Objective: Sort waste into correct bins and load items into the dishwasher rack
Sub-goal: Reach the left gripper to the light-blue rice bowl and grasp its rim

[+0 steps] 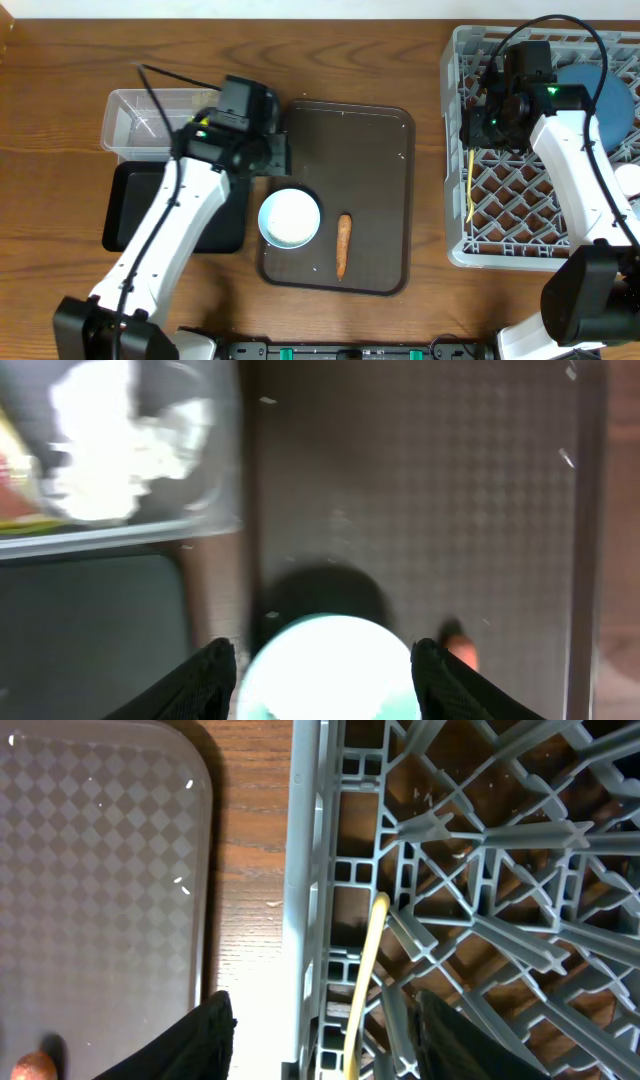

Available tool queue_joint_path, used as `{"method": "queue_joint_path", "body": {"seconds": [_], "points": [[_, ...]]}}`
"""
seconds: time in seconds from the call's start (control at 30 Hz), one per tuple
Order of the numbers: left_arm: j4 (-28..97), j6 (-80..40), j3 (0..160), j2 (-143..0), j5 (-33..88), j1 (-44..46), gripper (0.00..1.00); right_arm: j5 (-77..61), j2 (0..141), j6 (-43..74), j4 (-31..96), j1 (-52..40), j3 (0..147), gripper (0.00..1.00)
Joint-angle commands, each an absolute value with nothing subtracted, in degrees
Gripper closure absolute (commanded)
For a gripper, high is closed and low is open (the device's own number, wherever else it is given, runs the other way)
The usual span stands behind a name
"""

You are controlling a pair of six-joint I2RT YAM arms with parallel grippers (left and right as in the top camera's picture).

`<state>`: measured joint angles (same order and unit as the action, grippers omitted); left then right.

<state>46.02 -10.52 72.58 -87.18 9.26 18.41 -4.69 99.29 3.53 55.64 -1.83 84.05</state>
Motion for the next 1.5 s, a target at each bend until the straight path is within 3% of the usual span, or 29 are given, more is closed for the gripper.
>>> {"method": "queue_joint_path", "body": {"seconds": [0.0, 0.43, 1.47], "points": [[46.2, -10.9, 72.0, -90.1, 9.8, 21.4, 0.41, -5.5, 98.1, 2.9, 55.5, -2.3, 85.1, 0.43], [47.7, -16.5, 71.5, -100.8, 9.8, 29.1, 0.41, -5.5, 98.1, 2.9, 55.5, -2.3, 85.0, 0.39], [46.7, -25.0, 71.5, -107.9, 9.8, 32.3, 0.51, -6.1, 98.1, 2.9, 56.2, -2.3, 85.0, 0.4]]}}
